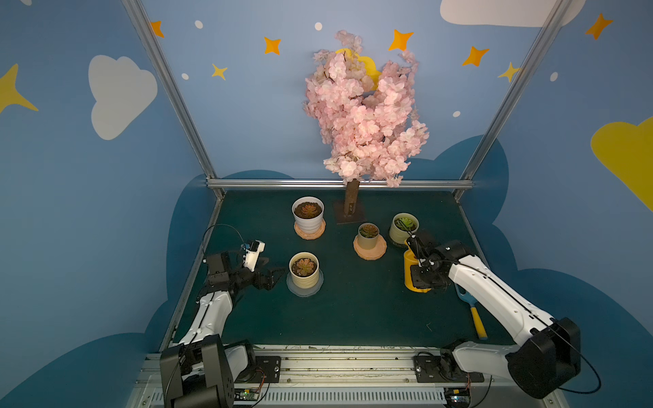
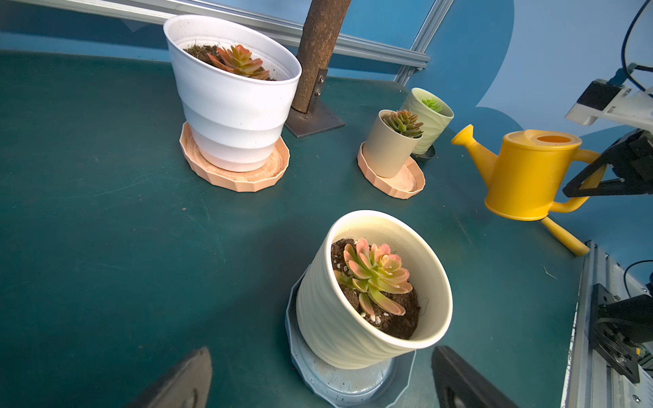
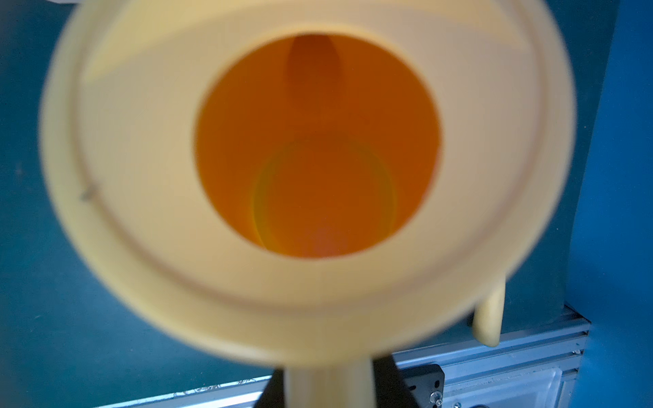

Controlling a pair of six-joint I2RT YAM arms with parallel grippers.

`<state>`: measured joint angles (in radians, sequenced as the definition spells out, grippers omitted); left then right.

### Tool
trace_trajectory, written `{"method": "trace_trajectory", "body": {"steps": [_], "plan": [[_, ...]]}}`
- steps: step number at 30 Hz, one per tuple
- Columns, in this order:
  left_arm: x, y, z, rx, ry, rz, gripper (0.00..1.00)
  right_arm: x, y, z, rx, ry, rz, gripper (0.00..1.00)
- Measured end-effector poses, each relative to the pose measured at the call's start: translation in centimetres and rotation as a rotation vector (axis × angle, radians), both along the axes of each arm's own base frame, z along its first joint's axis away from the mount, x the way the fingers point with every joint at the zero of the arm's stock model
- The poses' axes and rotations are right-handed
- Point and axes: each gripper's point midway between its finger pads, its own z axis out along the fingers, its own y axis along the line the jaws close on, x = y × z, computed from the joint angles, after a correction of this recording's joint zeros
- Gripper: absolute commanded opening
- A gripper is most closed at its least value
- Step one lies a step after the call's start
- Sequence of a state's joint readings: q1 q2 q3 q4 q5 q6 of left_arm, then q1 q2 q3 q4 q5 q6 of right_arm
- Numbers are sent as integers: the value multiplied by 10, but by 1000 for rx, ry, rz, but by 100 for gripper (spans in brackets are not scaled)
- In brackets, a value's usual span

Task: Water the succulent around the soil edge
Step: Water the soil of the potted plant with water.

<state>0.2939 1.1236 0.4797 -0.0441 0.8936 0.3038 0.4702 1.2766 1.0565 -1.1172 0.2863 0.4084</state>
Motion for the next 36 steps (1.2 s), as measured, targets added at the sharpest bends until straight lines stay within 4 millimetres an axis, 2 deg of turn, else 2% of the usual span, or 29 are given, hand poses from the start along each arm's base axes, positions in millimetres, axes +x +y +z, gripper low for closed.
{"method": "trace_trajectory", "body": {"steps": [15, 36], "plan": [[0, 0, 0, 0, 0, 0, 100, 2, -5, -10, 13, 84, -13, 0], [0, 0, 2, 8, -11, 0, 100, 23, -3, 19, -6, 171, -5, 0]]}}
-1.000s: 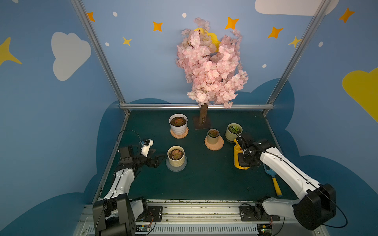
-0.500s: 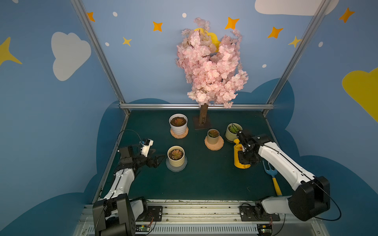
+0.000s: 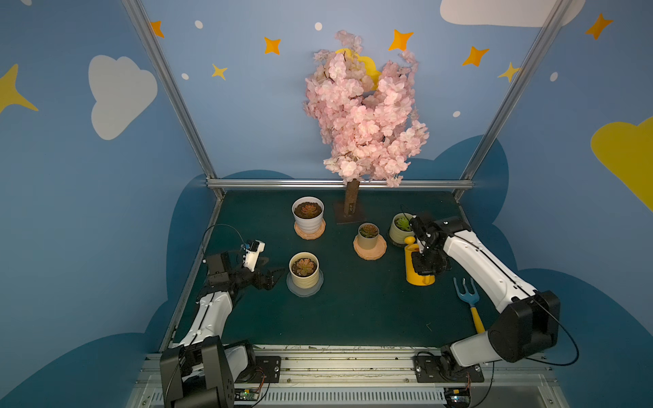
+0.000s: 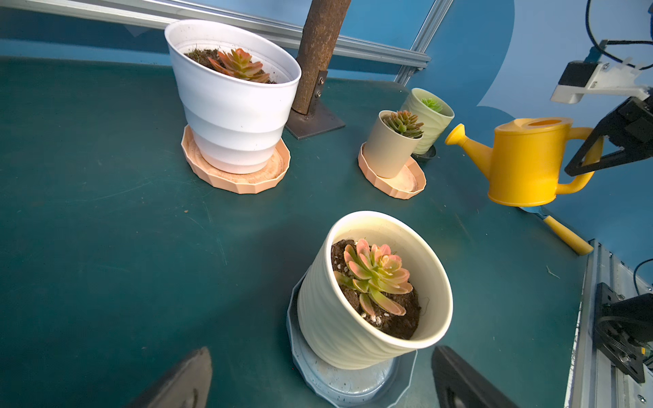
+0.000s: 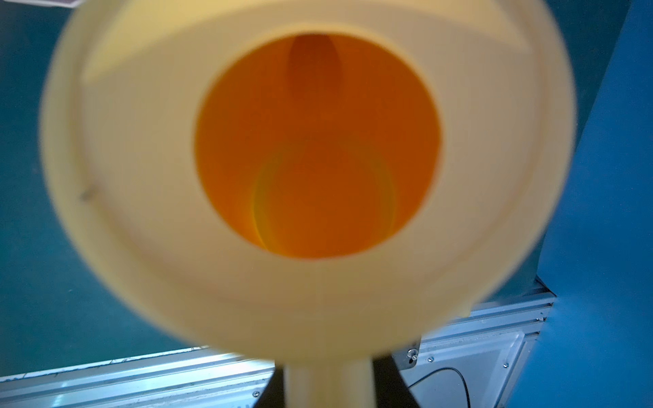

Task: Water the succulent around the soil edge
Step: Water the soil of the potted plant with water.

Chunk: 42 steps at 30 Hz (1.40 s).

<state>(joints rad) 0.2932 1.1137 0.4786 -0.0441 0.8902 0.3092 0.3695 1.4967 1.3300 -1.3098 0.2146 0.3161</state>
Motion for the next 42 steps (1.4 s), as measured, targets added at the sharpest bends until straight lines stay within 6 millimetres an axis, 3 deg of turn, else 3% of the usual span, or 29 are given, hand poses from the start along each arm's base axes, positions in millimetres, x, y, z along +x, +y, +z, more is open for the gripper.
{"method": "trace_trajectory", "body": {"steps": [16, 42], "plan": [[0, 0, 1, 2, -5, -1, 100, -1, -7, 16, -33, 74, 25, 0], [0, 0, 1, 2, -4, -2, 100, 12, -10, 11, -49, 133, 34, 0]]}}
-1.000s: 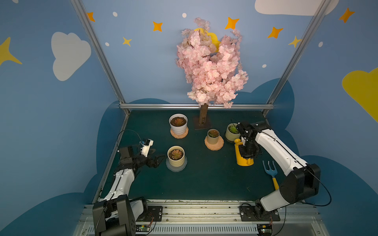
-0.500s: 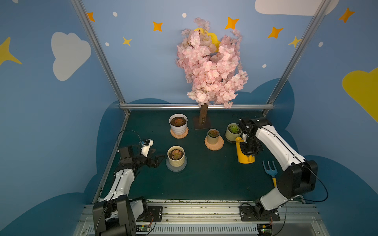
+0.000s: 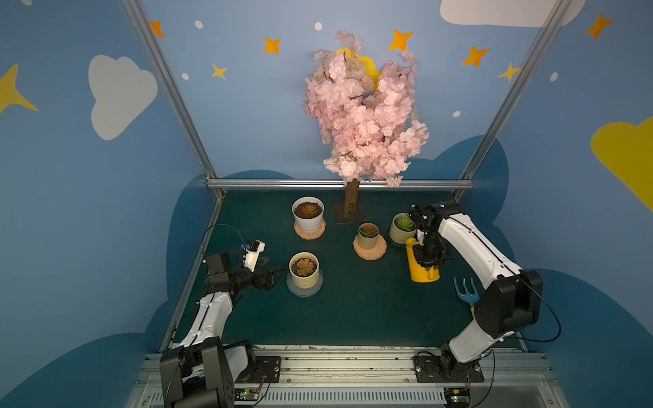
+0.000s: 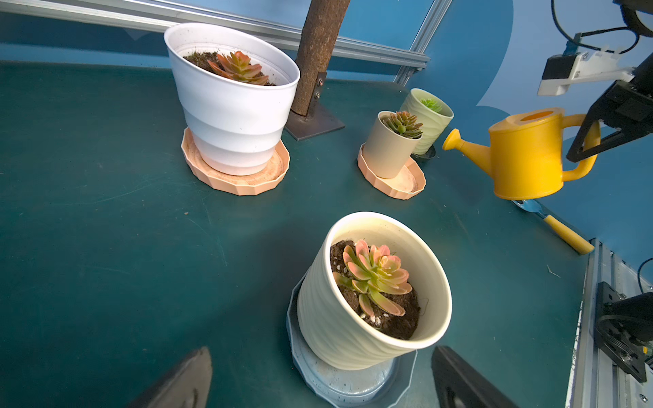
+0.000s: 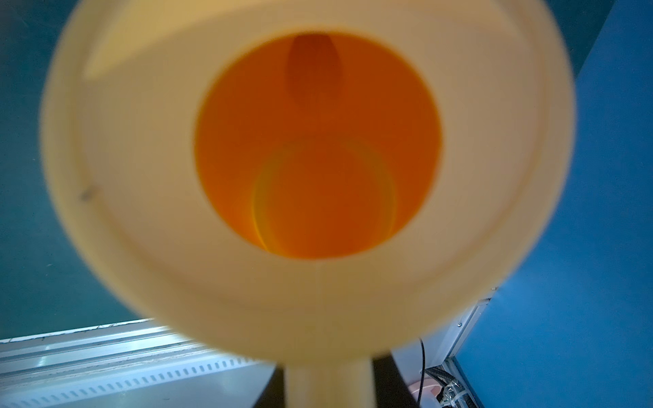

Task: Water the succulent around the soil edge
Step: Water the soil of the potted plant with water.

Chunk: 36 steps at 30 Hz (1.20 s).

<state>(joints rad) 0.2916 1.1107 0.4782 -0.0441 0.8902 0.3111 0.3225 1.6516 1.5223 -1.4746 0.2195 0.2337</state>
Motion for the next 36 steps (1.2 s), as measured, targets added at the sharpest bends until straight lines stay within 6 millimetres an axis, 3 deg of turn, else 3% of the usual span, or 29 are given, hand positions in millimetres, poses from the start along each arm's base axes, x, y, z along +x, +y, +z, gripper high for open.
{"method": "trace_trajectory", "body": {"steps": [36], "plan": [[0, -2, 0, 1, 0, -6, 100, 9, 3, 9, 11, -31, 6, 0]]}}
